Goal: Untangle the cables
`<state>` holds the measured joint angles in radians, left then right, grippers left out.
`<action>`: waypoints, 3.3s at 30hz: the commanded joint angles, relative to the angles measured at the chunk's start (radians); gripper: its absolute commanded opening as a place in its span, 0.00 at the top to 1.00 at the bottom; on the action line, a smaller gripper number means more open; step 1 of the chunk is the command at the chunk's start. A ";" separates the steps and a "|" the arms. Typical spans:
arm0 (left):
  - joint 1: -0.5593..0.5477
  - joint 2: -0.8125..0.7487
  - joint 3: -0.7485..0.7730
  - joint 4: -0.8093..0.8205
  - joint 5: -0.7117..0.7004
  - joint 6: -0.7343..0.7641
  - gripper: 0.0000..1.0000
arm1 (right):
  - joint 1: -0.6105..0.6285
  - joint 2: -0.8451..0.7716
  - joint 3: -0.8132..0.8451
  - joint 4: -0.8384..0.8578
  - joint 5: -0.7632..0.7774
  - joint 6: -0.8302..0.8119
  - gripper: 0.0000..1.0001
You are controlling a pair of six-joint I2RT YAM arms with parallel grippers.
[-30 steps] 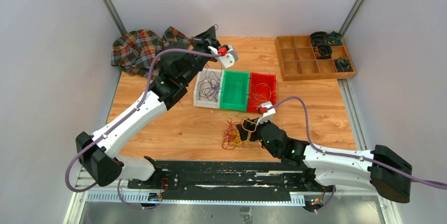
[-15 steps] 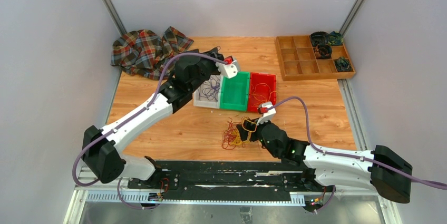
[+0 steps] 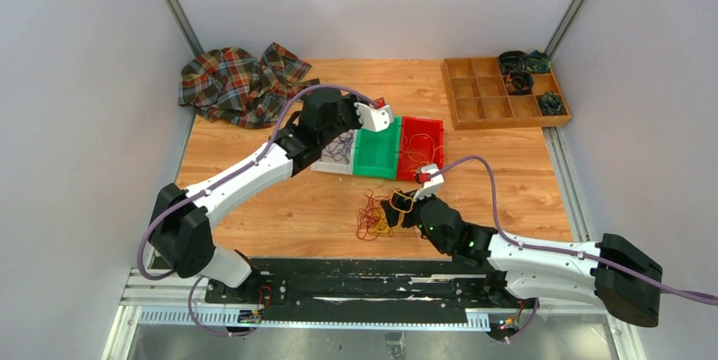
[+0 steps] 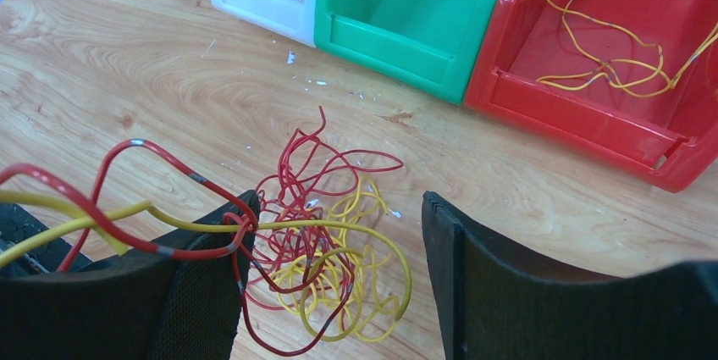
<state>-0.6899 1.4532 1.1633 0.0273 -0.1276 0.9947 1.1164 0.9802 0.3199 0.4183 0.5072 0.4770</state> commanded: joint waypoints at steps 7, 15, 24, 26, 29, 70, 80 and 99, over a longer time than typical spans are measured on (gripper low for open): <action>-0.007 0.110 0.091 -0.120 -0.024 -0.100 1.00 | -0.028 -0.009 -0.013 0.022 0.030 0.022 0.30; -0.007 0.210 0.189 -0.201 -0.018 -0.254 1.00 | -0.034 -0.003 -0.010 0.021 0.028 0.027 0.30; 0.042 0.304 0.275 -0.253 0.002 -0.460 1.00 | -0.042 0.000 -0.010 0.017 0.027 0.035 0.30; 0.061 0.305 0.244 -0.233 -0.005 -0.465 1.00 | -0.043 0.004 -0.008 0.017 0.027 0.035 0.30; 0.085 0.317 0.207 -0.216 -0.015 -0.476 0.99 | -0.044 0.012 -0.005 0.016 0.027 0.037 0.30; 0.207 0.283 0.357 -0.557 0.211 -0.495 0.32 | -0.052 0.065 0.031 -0.016 0.016 0.048 0.30; 0.387 0.148 0.234 -0.595 0.277 -0.549 0.29 | -0.052 0.058 0.024 -0.006 0.008 0.046 0.31; 0.566 0.191 -0.013 -0.376 0.535 -0.916 0.23 | -0.052 0.055 0.022 -0.003 0.004 0.046 0.31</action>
<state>-0.1261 1.6272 1.1786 -0.4053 0.3004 0.1291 1.0882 1.0435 0.3336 0.3920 0.4999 0.5095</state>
